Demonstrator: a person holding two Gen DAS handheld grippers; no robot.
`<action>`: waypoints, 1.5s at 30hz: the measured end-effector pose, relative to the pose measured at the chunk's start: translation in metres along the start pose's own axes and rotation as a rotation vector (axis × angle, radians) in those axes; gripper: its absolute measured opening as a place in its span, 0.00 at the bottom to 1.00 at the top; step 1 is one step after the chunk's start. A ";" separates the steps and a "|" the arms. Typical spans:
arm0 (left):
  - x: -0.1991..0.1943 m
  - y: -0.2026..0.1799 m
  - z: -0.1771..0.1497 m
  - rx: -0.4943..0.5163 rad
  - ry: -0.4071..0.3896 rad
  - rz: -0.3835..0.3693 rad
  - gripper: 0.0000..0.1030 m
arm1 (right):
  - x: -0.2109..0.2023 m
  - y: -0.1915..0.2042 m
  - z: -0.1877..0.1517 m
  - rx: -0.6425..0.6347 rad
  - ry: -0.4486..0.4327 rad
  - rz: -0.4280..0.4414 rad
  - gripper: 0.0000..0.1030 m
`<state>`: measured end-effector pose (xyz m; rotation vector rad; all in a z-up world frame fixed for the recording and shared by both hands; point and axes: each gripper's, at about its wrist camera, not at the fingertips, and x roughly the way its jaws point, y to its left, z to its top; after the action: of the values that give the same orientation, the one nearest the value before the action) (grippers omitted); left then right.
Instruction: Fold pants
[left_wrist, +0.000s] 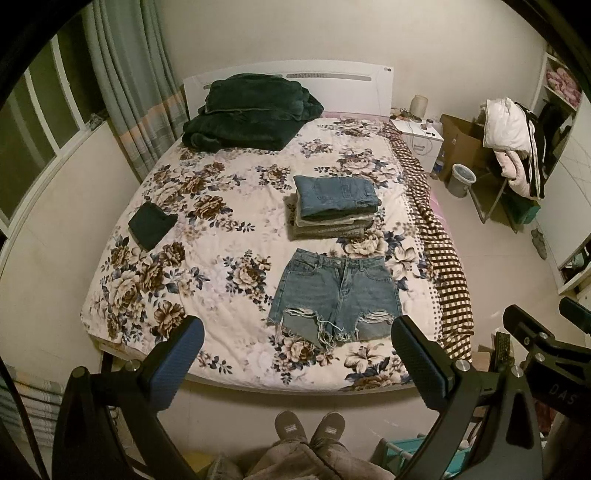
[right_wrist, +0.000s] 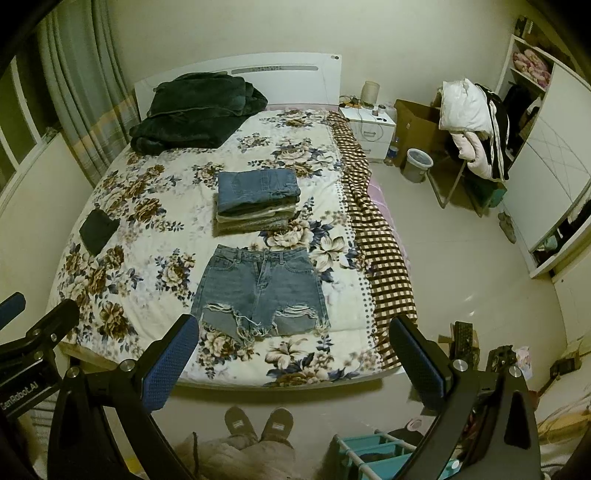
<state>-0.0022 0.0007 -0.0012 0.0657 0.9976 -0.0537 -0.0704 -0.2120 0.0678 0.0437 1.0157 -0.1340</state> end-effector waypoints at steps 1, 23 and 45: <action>0.000 0.000 0.000 0.001 0.000 0.000 1.00 | 0.001 0.001 0.001 0.001 0.000 -0.001 1.00; -0.006 -0.005 0.013 -0.006 -0.008 0.002 1.00 | -0.008 0.008 -0.001 -0.007 0.000 -0.007 1.00; -0.008 -0.004 0.013 -0.009 -0.013 -0.001 1.00 | -0.012 0.012 -0.003 -0.007 -0.002 -0.003 1.00</action>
<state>0.0039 -0.0038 0.0121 0.0569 0.9846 -0.0505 -0.0777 -0.1983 0.0763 0.0358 1.0142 -0.1329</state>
